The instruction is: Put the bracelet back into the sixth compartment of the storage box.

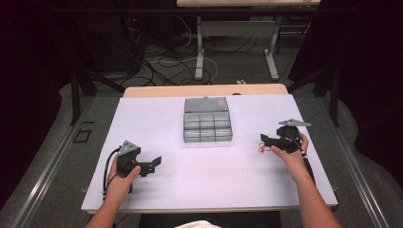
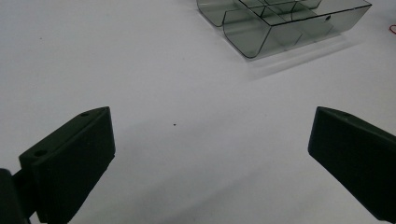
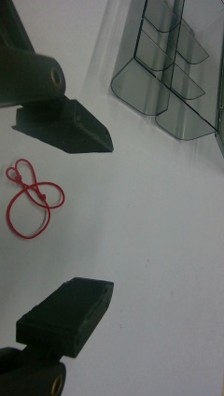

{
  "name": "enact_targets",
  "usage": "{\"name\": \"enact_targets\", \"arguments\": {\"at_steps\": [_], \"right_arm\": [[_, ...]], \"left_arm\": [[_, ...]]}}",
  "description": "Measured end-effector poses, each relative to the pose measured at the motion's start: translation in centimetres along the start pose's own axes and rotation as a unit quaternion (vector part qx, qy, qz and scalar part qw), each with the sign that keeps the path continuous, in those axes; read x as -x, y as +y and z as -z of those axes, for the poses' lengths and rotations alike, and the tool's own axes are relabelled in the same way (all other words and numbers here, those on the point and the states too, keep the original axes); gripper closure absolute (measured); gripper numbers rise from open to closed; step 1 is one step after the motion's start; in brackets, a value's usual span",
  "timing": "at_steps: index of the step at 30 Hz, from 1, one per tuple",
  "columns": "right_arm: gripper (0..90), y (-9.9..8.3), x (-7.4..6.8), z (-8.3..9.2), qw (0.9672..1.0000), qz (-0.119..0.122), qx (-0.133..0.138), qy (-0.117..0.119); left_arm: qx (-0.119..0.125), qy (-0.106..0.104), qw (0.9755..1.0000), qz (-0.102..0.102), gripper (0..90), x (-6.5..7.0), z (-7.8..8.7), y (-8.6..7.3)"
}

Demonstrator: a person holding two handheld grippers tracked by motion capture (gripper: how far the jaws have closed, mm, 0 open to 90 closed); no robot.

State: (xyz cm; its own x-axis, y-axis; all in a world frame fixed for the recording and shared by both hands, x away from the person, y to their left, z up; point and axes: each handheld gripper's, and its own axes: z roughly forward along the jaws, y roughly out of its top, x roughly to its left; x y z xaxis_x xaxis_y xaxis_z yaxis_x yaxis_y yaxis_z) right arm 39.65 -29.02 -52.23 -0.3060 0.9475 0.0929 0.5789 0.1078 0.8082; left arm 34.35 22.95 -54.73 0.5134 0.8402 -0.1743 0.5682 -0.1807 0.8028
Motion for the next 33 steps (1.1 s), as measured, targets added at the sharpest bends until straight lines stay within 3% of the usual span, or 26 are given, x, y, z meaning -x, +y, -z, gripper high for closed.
{"name": "enact_targets", "arguments": {"at_steps": [5,13,22,28,33], "right_arm": [[34.7,-0.3,0.2,-0.3,0.9999,-0.01,-0.008,-0.005],[42.6,-0.7,0.7,-0.2,0.9991,-0.036,-0.021,0.005],[49.6,-0.9,0.9,-0.7,0.9975,-0.057,-0.037,0.017],[59.6,-1.1,1.0,-1.1,0.9936,-0.092,-0.056,0.035],[65.1,-1.3,1.2,-1.6,0.9926,-0.098,-0.066,0.031]], "left_arm": [[-0.005,0.002,1.0,0.0,1.0,0.0,-0.1,0.0],[0.003,0.004,1.0,0.004,1.2,0.0,-0.2,-0.1],[-0.006,-0.001,1.0,0.002,1.3,0.0,-0.2,0.0],[0.0,0.003,1.0,0.004,1.3,0.1,-0.3,-0.1],[0.001,0.003,1.0,0.003,1.3,0.1,-0.4,-0.1]]}}
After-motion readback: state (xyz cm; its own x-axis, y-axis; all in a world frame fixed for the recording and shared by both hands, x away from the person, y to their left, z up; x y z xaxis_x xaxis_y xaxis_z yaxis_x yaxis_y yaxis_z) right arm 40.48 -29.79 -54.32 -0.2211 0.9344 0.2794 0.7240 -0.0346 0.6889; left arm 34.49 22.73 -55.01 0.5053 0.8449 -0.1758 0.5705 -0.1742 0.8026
